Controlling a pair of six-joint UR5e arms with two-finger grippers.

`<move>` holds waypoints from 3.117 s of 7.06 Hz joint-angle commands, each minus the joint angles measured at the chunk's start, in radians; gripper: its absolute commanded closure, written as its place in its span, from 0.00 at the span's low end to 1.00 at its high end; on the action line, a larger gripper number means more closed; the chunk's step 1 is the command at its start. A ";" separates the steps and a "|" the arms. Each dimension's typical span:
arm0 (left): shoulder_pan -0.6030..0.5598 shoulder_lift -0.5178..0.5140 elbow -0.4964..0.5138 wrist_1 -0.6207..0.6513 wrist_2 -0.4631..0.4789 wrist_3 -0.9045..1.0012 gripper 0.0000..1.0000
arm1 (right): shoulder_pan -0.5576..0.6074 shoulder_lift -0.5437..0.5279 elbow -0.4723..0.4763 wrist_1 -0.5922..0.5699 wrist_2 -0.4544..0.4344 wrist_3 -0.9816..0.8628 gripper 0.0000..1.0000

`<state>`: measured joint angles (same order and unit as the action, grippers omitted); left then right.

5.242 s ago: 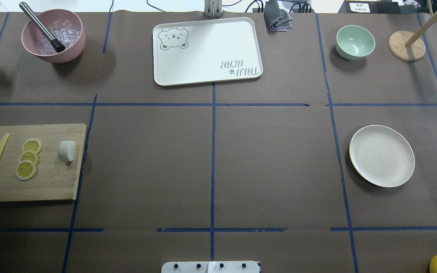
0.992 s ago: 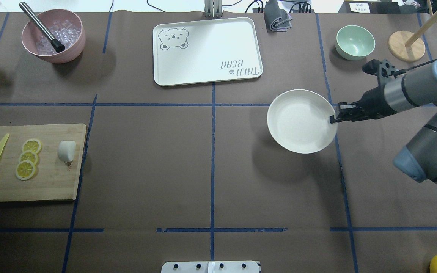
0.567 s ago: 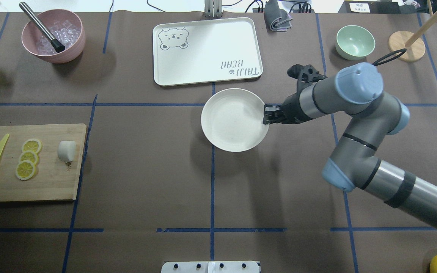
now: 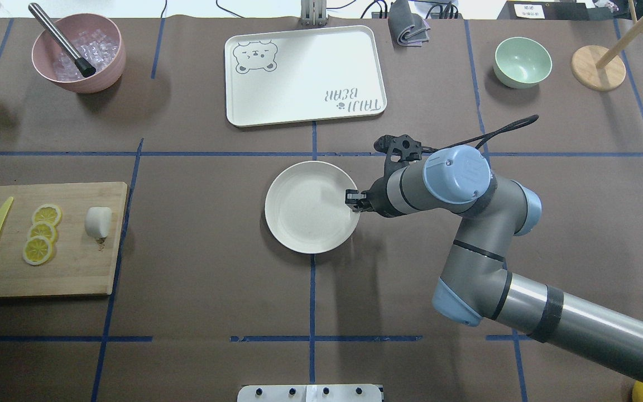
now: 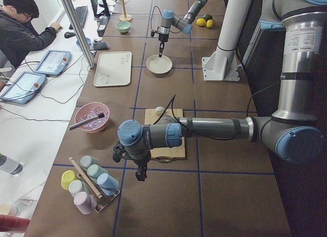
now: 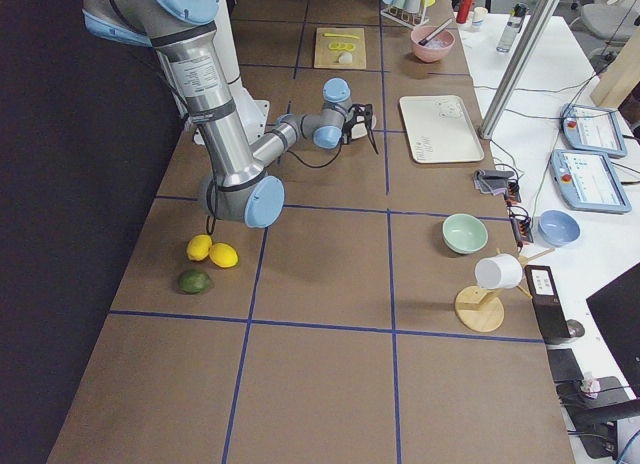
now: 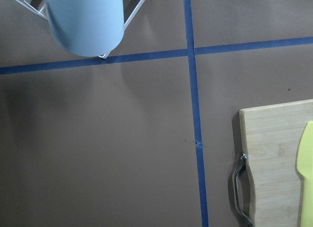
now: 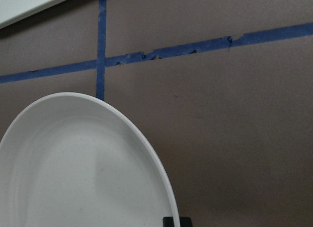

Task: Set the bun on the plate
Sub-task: 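Grip the plate rim with the right gripper and slide it toward the table center, then release the plate and withdraw the right arm out of view, then reach the left gripper to the white bun on the cutting board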

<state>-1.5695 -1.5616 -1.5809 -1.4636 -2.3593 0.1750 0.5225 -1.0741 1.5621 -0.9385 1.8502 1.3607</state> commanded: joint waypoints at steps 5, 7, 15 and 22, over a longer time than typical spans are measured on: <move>0.002 0.000 -0.014 0.002 0.002 0.005 0.00 | 0.195 0.051 0.108 -0.427 0.183 -0.252 0.00; 0.008 -0.003 -0.014 0.000 0.003 0.001 0.00 | 0.397 0.025 0.168 -0.685 0.288 -0.607 0.00; 0.020 -0.029 -0.021 -0.316 -0.002 -0.108 0.00 | 1.014 -0.656 0.282 -0.754 0.468 -1.491 0.00; 0.701 -0.044 -0.267 -0.547 0.272 -1.097 0.00 | 1.015 -0.641 0.280 -0.754 0.465 -1.479 0.00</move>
<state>-1.0293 -1.5946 -1.7955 -2.0120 -2.2254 -0.7001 1.5373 -1.7150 1.8425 -1.6919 2.3146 -0.1182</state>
